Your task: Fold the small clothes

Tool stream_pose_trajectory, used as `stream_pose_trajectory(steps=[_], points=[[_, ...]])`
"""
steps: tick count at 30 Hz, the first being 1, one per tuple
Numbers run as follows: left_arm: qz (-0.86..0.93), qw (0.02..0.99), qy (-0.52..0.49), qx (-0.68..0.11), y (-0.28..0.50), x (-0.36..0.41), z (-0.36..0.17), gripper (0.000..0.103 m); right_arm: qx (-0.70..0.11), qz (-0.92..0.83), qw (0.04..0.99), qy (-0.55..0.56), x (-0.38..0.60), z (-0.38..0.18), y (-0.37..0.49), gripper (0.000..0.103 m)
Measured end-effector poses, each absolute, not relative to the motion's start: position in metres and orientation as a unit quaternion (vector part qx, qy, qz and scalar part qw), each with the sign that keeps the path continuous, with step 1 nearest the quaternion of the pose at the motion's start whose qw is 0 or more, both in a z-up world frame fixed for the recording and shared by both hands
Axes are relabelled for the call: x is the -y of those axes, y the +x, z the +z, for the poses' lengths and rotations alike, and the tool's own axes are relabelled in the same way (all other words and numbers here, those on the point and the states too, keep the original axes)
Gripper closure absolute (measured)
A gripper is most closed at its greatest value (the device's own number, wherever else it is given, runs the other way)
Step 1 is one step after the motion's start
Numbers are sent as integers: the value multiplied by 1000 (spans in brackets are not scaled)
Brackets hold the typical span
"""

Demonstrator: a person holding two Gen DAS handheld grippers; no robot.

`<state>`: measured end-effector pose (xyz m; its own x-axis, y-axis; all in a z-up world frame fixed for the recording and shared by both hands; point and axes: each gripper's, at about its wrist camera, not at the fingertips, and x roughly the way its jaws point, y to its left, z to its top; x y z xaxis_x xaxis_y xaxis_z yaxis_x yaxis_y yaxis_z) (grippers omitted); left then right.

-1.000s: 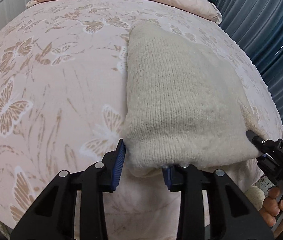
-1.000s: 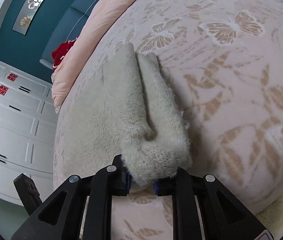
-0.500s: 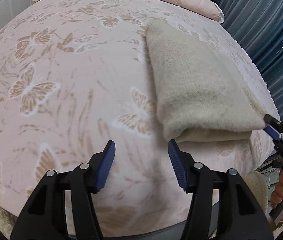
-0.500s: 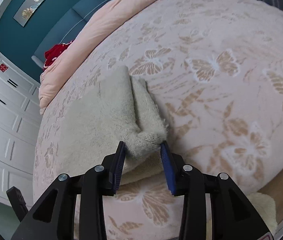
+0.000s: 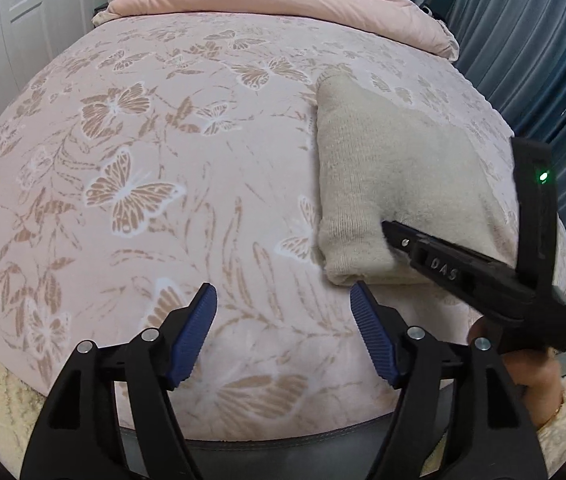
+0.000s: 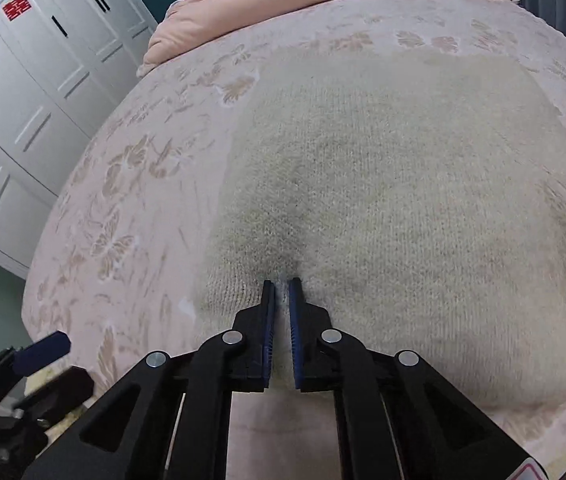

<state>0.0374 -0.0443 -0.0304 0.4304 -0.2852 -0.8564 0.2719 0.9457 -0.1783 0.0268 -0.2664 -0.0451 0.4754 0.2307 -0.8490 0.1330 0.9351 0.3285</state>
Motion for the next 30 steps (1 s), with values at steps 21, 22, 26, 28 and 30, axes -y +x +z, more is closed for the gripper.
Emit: stream_pose_trajectory(steps=[21, 22, 26, 28, 30], points=[[-191, 835, -33, -514, 65, 84, -25, 14, -445, -143, 856, 219, 403, 11, -15, 30], [-203, 832, -44, -515, 67, 91, -23, 13, -453, -152, 843, 247, 421, 1, -16, 30], [-235, 814, -72, -526, 83, 121, -25, 13, -486, -118, 806, 318, 449, -43, -5, 33], [-233, 811, -72, -532, 92, 135, -27, 13, -492, -88, 807, 314, 442, -49, 6, 82], [-232, 812, -70, -531, 98, 144, -24, 13, -480, -78, 825, 289, 435, -29, 14, 96]])
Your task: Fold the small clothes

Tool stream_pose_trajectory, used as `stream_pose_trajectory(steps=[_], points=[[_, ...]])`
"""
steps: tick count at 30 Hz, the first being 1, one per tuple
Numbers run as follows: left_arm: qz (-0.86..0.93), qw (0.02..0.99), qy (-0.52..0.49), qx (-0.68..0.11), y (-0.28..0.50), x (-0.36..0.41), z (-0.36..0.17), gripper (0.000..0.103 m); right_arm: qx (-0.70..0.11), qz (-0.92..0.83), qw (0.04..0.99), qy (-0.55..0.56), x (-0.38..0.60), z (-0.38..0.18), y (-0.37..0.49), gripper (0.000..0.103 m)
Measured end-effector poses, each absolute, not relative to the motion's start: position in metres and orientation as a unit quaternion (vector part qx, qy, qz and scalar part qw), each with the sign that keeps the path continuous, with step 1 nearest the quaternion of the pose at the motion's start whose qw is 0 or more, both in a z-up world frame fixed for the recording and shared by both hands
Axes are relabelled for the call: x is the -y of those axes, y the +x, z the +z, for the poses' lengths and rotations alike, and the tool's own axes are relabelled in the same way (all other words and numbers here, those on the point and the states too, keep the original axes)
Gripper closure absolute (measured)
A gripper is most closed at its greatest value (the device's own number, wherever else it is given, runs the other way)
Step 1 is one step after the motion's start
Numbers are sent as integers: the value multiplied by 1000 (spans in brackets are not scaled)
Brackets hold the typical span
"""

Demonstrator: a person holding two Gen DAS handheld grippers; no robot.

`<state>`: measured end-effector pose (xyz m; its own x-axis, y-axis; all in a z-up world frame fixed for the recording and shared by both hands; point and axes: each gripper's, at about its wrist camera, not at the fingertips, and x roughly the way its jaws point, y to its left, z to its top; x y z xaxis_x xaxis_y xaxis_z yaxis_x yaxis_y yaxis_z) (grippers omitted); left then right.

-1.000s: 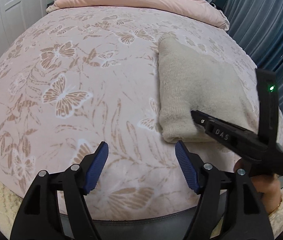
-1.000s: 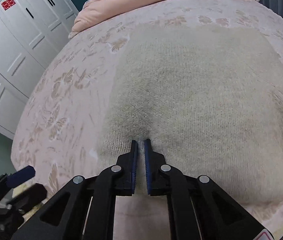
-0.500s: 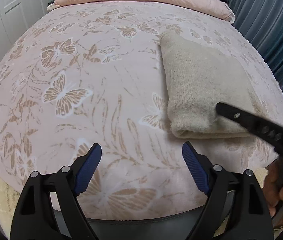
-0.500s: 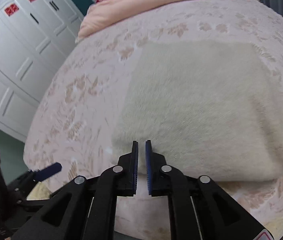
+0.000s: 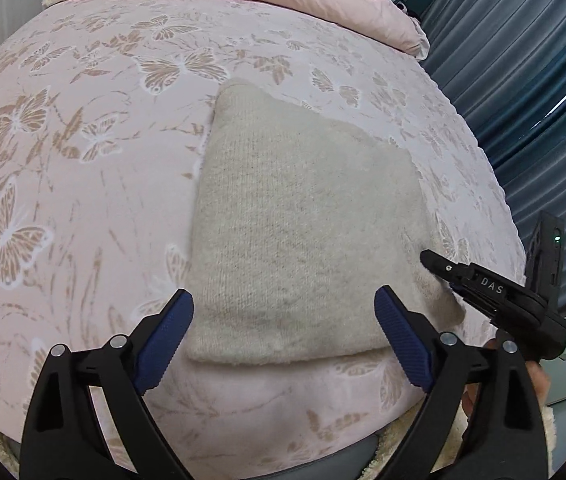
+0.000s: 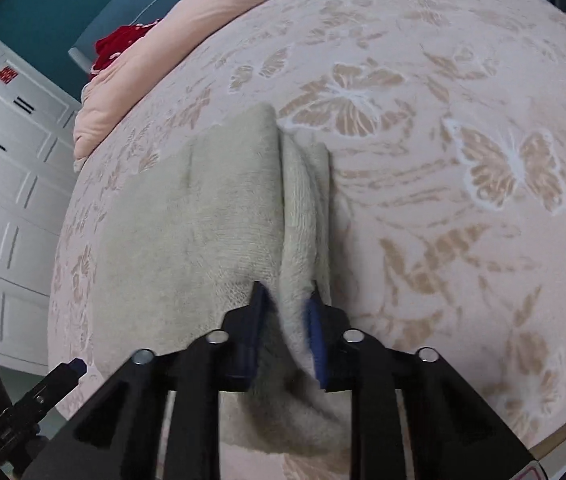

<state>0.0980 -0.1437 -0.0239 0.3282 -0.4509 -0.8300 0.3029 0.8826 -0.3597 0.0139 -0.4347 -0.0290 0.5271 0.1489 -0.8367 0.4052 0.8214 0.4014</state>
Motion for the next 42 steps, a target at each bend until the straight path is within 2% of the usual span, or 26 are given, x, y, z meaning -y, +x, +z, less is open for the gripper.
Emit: stream_pose_trajectory(steps=[3, 5, 6, 9, 11, 12, 14, 15, 16, 18, 23, 27, 29, 30, 31, 32, 33, 34, 38, 42], points=[[-231, 818, -67, -523, 105, 149, -18, 13, -403, -38, 866, 294, 433, 21, 5, 96], [-229, 820, -67, -520, 110, 150, -19, 13, -374, -39, 876, 301, 439, 34, -4, 96], [-225, 820, -66, -522, 113, 149, -21, 12, -379, -46, 874, 300, 443, 26, -7, 96], [-228, 809, -88, -534, 122, 147, -35, 12, -475, -81, 824, 297, 458, -44, -1, 94], [-235, 796, -118, -545, 129, 143, -45, 12, -484, -75, 806, 332, 461, -67, -10, 88], [-233, 795, -127, -546, 132, 140, -48, 10, -468, -79, 814, 335, 461, -63, -17, 83], [-237, 790, -145, -547, 139, 133, -53, 9, -445, -76, 827, 335, 459, -50, -23, 61], [-238, 783, -155, -553, 142, 131, -57, 9, -433, -73, 831, 341, 459, -44, -26, 41], [-240, 776, -167, -559, 146, 128, -62, 8, -420, -65, 835, 350, 459, -39, -28, 30], [-237, 763, -180, -574, 154, 125, -75, 8, -411, -38, 833, 368, 459, -40, -26, 24], [-245, 721, -222, -609, 164, 123, -111, 5, -466, 1, 774, 428, 461, -88, 0, 22], [-259, 719, -216, -608, 167, 134, -111, 5, -458, 31, 762, 457, 446, -97, 16, 18], [-266, 709, -218, -616, 169, 141, -110, 5, -463, 18, 756, 463, 438, -99, 25, 33], [-263, 708, -215, -619, 169, 143, -107, 13, -469, 12, 753, 460, 436, -98, 30, 50], [-262, 710, -211, -619, 169, 143, -102, 26, -465, 11, 750, 471, 436, -96, 30, 59], [-269, 709, -212, -617, 169, 141, -95, 33, -454, 11, 750, 481, 436, -89, 29, 61], [-275, 707, -216, -614, 167, 137, -88, 45, -441, 17, 757, 481, 435, -78, 26, 64], [-284, 705, -223, -611, 165, 130, -81, 49, -432, 23, 764, 479, 432, -66, 21, 64], [-305, 687, -244, -612, 131, 100, -56, 49, -428, 45, 777, 460, 409, -29, -16, 64], [-306, 684, -201, -631, 66, 82, -63, 45, -467, 46, 761, 448, 384, -37, -72, 61]])
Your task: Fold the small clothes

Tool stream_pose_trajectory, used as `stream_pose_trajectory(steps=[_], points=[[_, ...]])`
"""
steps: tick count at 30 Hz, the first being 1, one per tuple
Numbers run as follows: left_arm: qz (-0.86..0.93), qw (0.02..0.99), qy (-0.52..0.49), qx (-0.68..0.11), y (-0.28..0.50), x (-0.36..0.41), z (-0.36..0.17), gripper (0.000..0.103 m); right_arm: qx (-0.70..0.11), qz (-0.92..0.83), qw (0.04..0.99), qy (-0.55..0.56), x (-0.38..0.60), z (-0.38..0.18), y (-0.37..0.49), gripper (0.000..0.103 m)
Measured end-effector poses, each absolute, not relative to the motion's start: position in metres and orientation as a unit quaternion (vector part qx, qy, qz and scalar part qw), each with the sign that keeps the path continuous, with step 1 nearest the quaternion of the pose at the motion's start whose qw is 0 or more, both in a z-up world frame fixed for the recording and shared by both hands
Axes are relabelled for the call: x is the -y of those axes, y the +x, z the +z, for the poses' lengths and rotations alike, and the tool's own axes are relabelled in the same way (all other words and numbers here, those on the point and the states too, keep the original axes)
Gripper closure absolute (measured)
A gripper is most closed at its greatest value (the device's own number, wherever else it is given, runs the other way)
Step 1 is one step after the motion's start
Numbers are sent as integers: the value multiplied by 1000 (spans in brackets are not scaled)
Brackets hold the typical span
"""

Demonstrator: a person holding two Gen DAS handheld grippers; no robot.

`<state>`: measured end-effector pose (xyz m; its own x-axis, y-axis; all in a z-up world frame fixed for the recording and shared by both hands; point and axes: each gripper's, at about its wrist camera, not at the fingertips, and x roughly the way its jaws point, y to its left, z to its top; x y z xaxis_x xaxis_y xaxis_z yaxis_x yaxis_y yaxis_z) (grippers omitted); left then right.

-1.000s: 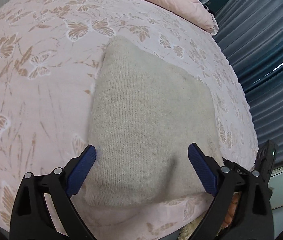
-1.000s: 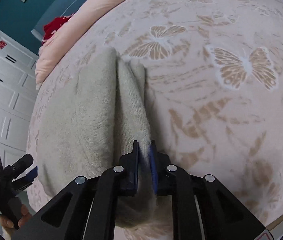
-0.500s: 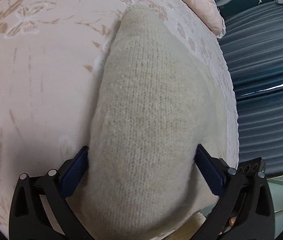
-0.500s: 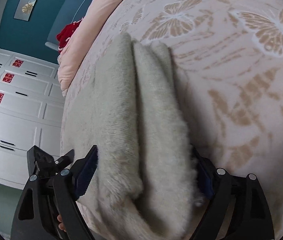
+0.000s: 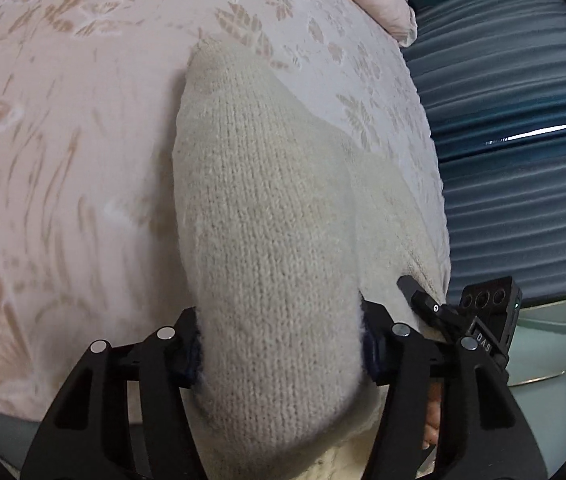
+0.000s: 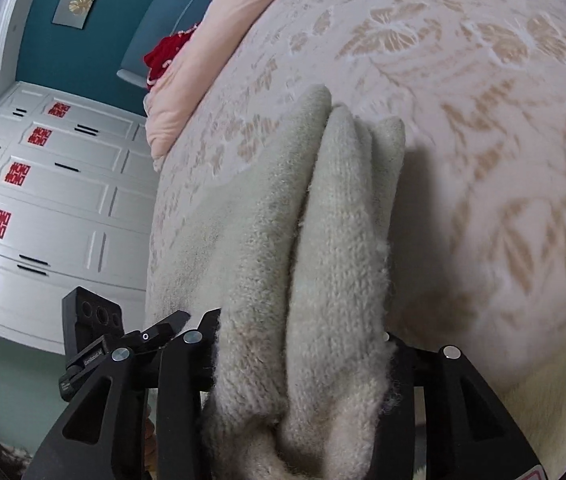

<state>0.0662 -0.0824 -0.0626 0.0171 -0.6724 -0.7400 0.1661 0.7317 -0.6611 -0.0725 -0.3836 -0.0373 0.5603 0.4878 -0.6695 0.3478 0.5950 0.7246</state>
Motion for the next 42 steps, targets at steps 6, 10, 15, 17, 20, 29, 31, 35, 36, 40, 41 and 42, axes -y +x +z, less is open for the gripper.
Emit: stream_pose_trajectory(steps=[6, 10, 15, 17, 20, 29, 31, 35, 36, 40, 41, 42], points=[[-255, 704, -181, -637, 26, 74, -96, 24, -506, 3, 723, 471, 374, -79, -108, 43], [-248, 730, -126, -624, 37, 98, -87, 11, -509, -12, 730, 456, 372, -79, -99, 35], [-239, 720, -149, -635, 41, 102, -76, 30, -483, -11, 739, 469, 371, -67, -101, 60], [-254, 733, -130, -617, 36, 97, -54, 44, -467, 6, 759, 454, 369, -45, -104, 63], [-281, 751, -123, -584, 26, 93, -13, 47, -446, 22, 789, 421, 360, -4, -105, 63], [-334, 827, -70, -446, -9, 85, 129, 46, -326, 66, 863, 381, 341, 115, -126, 63], [-341, 840, -65, -417, -14, 83, 155, 46, -300, 72, 877, 368, 337, 137, -129, 63], [-346, 860, -62, -369, -24, 71, 195, 46, -259, 81, 904, 330, 323, 179, -134, 63], [-347, 864, -62, -359, -26, 68, 203, 46, -251, 83, 911, 318, 319, 188, -135, 63], [-341, 880, -60, -325, -28, 54, 230, 45, -222, 93, 929, 281, 301, 219, -131, 63], [-338, 884, -60, -316, -28, 49, 236, 45, -217, 96, 932, 273, 297, 224, -129, 63], [-336, 888, -60, -307, -29, 44, 242, 45, -212, 99, 935, 267, 292, 230, -126, 63]])
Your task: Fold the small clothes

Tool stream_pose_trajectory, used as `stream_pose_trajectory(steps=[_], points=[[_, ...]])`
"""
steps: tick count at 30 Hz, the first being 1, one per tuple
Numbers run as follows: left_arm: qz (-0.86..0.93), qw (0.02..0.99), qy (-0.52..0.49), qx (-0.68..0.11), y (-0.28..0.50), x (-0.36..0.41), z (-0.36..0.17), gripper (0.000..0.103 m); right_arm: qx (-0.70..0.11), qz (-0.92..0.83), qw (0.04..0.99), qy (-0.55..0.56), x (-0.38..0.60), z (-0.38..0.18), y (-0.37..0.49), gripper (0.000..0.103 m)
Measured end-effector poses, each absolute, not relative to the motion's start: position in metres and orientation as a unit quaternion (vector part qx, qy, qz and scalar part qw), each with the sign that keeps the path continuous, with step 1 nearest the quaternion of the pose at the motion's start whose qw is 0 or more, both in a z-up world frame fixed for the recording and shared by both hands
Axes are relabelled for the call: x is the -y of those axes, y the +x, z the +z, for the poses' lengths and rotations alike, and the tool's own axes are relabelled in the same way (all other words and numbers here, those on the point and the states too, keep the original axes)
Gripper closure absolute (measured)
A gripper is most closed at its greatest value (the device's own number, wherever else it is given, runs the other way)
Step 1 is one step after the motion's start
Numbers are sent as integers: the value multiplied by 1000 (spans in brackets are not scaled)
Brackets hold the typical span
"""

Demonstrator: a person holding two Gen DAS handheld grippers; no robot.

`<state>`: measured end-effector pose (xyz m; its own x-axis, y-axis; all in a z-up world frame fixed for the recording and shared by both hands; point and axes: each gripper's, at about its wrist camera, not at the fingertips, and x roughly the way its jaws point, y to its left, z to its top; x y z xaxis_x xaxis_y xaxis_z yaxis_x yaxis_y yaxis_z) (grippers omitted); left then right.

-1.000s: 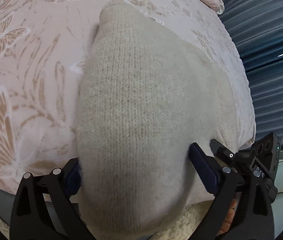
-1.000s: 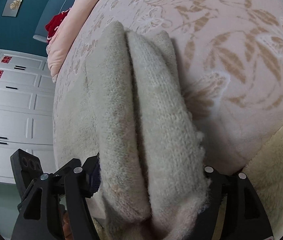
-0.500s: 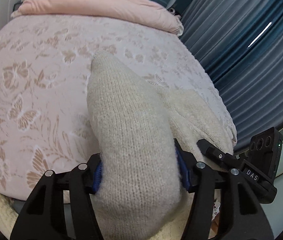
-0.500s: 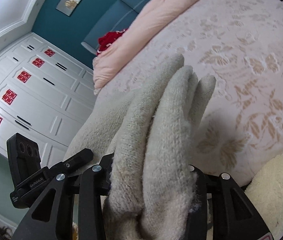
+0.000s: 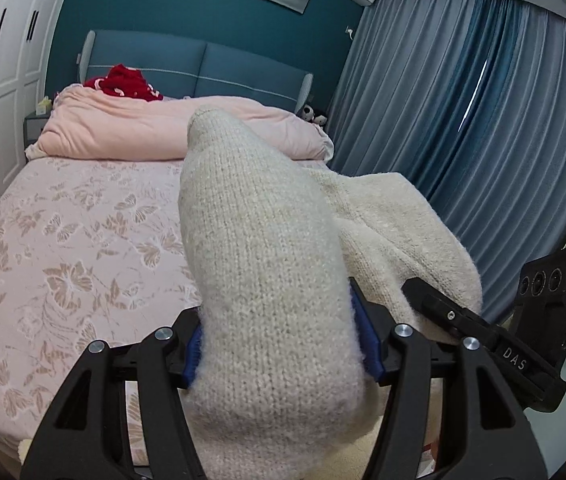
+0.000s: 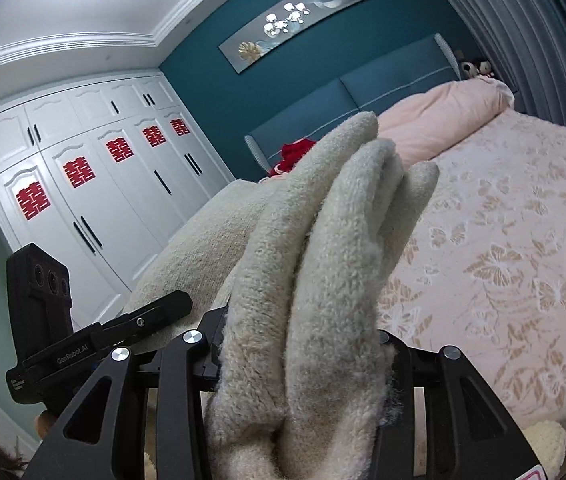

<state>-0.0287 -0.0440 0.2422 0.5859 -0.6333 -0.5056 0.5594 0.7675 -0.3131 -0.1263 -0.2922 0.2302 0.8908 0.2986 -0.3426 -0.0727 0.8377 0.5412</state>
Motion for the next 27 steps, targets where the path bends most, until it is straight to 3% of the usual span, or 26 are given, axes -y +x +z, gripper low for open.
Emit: stream_pose_trajectory(steps=[18, 23, 27], points=[[-335, 932, -55, -129, -24, -59, 343, 45, -81, 181, 961, 192, 212, 338, -95, 62], [-326, 935, -57, -124, -4, -72, 339, 45, -86, 187, 959, 196, 203, 332, -72, 60], [-319, 932, -77, -157, 34, -79, 298, 44, -122, 182, 954, 204, 201, 301, -35, 60]])
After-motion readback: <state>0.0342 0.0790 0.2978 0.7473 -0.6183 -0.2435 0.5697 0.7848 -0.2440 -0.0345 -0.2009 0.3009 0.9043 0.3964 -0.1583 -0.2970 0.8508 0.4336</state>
